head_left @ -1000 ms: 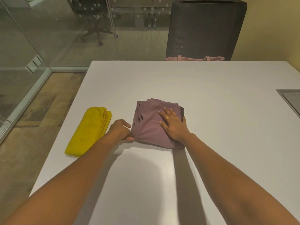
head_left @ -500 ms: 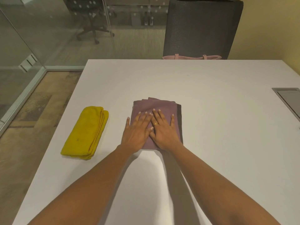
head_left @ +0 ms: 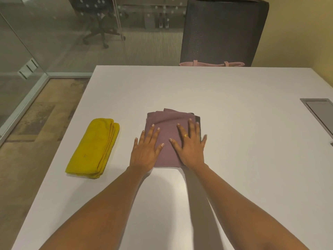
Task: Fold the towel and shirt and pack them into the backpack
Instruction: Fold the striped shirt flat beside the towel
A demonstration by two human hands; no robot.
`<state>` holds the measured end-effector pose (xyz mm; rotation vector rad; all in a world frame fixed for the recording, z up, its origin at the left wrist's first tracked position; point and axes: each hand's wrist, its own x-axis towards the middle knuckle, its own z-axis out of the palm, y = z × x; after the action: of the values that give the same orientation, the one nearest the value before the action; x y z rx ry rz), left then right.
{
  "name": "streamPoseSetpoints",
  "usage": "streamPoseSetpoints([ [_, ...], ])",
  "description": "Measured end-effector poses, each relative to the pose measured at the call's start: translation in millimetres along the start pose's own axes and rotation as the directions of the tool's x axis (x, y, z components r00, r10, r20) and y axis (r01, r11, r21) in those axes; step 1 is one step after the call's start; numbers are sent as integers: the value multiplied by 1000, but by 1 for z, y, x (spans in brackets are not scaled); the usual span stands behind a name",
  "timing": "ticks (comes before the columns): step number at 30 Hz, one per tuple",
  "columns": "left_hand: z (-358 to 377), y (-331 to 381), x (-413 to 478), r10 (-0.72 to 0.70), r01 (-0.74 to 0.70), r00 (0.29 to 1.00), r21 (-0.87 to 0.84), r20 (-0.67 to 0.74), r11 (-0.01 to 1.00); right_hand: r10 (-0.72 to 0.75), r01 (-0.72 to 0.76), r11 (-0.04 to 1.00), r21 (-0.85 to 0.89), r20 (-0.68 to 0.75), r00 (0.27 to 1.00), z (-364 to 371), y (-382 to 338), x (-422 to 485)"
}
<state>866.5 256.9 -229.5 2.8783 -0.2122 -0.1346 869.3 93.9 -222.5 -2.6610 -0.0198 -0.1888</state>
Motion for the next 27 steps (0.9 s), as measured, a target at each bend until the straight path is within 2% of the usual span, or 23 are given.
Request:
streamPoseSetpoints([
  [3,-1,2,-1,-5,5,1000,-12,1,1000,120,-125,985,123,40,992,-3,0,0],
  [5,-2,2,-1,-10,10,1000,-34,8,999,126,-136,967,217,60,990,-5,-3,4],
  [7,-3,1,-3,-21,21,1000,-65,4,998,117,-134,962,237,82,990,-6,-7,5],
  [11,-6,-9,-15,-63,58,998,-170,-23,984,74,-105,966,236,138,988,-2,-22,0],
  [14,-11,-21,-29,-103,92,993,-178,-52,980,41,-86,966,242,186,982,4,-36,-5],
  [21,-22,-29,-43,-172,167,984,-97,-38,981,8,-67,978,199,283,959,5,-51,-11],
  [27,-28,-21,-53,-207,206,978,20,19,978,-14,-9,998,61,376,927,-9,-45,-20],
])
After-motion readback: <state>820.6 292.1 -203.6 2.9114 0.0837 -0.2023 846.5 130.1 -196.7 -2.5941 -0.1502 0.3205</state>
